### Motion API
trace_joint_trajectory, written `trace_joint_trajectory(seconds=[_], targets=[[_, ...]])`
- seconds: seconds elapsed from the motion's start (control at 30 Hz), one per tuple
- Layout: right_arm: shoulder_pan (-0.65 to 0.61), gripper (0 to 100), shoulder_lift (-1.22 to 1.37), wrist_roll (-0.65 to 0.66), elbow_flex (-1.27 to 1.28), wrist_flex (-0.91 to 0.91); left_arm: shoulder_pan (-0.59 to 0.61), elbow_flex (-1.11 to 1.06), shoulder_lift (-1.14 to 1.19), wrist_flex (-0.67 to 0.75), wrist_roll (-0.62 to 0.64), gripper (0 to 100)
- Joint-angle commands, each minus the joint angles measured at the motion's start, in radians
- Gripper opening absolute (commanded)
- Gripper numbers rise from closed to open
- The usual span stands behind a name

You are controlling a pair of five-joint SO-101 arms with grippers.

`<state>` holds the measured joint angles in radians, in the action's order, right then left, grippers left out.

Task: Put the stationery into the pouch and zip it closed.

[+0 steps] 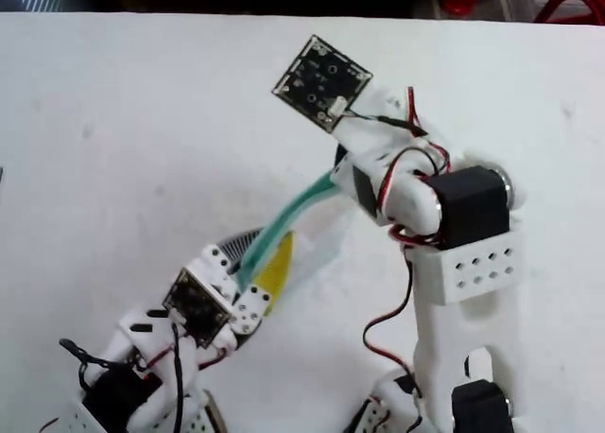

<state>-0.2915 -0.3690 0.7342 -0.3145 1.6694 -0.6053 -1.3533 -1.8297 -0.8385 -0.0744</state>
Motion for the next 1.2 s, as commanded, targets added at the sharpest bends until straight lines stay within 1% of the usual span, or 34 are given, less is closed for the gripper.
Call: trace_joint_trajectory(seconds=[0.0,0.17,0.33,0.53,0.67,0.77,0.9,1.0,1.07,1.17], targets=[[0.097,1.7,0.008,0.063,0.003,-0.024,0.002,0.02,0.004,-0.012,-0.008,2],[0.148,1.7,0.008,0.092,0.005,-0.047,0.002,0.02,0.004,-0.012,-0.008,2],[0.122,1.7,0.007,0.077,-0.003,-0.019,0.002,0.02,0.004,-0.012,-0.008,2],[0.061,2.9,-0.085,-0.14,-0.003,-0.021,0.002,0.02,0.004,-0.012,-0.008,2],[0.048,13.9,-0.194,-0.279,0.005,-0.016,0.002,0.0,0.004,-0.003,-0.008,2],[0.071,20.6,-0.254,-0.367,0.035,-0.015,0.004,-0.005,0.004,0.012,-0.008,2],[0.124,20.4,-0.326,-0.453,0.201,-0.022,0.074,0.002,0.004,0.048,0.002,2],[0.173,18.6,-0.394,-0.466,0.393,-0.068,0.17,0.002,0.004,0.101,-0.006,2],[0.208,18.2,-0.453,-0.466,0.555,-0.15,0.237,0.002,0.004,0.152,-0.006,2],[0.251,18.1,-0.555,-0.466,0.839,-0.346,0.311,0.026,0.005,0.224,-0.009,3]])
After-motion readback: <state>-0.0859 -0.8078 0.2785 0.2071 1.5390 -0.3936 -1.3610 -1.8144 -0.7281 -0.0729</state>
